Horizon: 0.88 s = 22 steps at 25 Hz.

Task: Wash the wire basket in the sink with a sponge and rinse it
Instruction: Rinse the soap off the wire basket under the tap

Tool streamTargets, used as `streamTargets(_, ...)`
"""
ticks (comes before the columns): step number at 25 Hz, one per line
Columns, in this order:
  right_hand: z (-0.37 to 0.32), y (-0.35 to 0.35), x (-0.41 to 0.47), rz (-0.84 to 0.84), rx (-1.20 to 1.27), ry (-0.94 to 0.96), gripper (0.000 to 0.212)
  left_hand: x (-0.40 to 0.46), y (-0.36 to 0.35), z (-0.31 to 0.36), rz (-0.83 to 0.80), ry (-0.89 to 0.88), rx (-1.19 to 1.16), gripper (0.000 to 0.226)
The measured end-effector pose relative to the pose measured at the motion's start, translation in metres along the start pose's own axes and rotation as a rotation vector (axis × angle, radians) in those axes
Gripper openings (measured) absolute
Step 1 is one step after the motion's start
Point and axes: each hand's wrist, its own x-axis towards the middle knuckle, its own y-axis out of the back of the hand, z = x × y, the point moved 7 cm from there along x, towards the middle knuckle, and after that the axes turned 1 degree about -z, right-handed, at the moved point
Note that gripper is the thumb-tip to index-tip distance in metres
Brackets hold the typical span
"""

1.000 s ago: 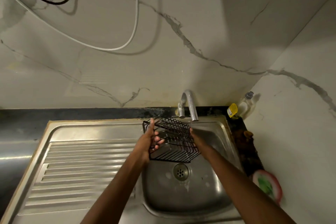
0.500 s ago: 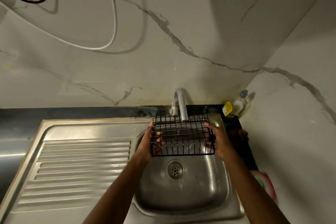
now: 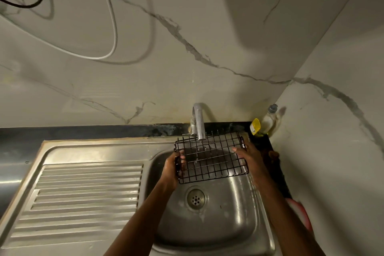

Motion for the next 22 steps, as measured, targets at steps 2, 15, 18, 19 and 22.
streamTargets(2,0.001,-0.012,-0.001,0.024,-0.141,-0.01,0.107,-0.001,0.012,-0.006,0.026,-0.029,0.034,0.033)
streamTargets(15,-0.019,-0.206,-0.084,-0.062,-0.871,0.003,0.092,-0.022,0.054,0.014,0.296,-0.148,0.143,0.032)
streamTargets(18,-0.016,-0.185,-0.09,0.003,-1.017,0.278,0.083,-0.023,0.067,0.016,0.316,-0.084,0.098,0.03)
streamTargets(19,-0.012,-0.171,-0.081,0.053,-1.021,0.35,0.081,-0.025,0.067,0.017,0.327,-0.067,0.088,0.029)
streamTargets(22,0.001,-0.126,-0.048,0.129,-0.895,0.279,0.075,-0.029,0.066,0.024,0.324,-0.072,0.078,0.026)
